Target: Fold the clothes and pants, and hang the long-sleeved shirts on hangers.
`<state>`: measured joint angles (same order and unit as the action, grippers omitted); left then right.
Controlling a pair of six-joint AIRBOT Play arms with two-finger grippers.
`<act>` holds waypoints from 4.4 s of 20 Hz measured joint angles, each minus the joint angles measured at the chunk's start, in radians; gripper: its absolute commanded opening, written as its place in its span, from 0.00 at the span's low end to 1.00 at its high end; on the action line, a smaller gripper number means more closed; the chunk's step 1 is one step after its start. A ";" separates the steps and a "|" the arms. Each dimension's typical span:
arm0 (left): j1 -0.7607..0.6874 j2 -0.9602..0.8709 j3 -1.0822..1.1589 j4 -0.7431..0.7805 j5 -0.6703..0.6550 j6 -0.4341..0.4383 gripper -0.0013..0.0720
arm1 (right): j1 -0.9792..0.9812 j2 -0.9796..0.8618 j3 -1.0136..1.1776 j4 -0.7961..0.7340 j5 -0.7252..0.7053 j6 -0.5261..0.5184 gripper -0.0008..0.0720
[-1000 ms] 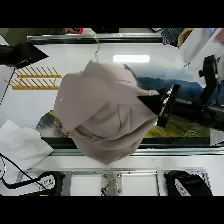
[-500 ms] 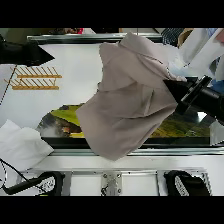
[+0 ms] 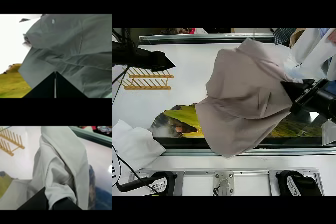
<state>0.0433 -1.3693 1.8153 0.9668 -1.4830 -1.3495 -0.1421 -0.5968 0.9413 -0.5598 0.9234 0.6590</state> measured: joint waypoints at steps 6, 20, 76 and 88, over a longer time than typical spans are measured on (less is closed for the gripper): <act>-0.113 0.069 -0.209 0.008 0.076 0.012 0.04 | -0.003 0.027 0.001 -0.317 -0.269 0.197 0.02; -0.236 0.116 -0.456 0.001 0.167 0.002 0.04 | -0.502 -0.042 0.144 -1.045 -0.502 0.747 0.02; -0.309 0.116 -0.461 -0.001 0.110 -0.076 0.04 | -0.722 -0.344 0.586 -0.928 -0.696 0.838 0.72; -0.309 0.185 -0.461 0.039 0.112 -0.051 0.04 | -0.015 -0.314 0.532 -0.921 -0.260 0.783 0.72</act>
<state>-0.2653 -1.1847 1.3544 1.0054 -1.3712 -1.4006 -0.1574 -0.9108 1.4734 -1.4803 0.6636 1.4422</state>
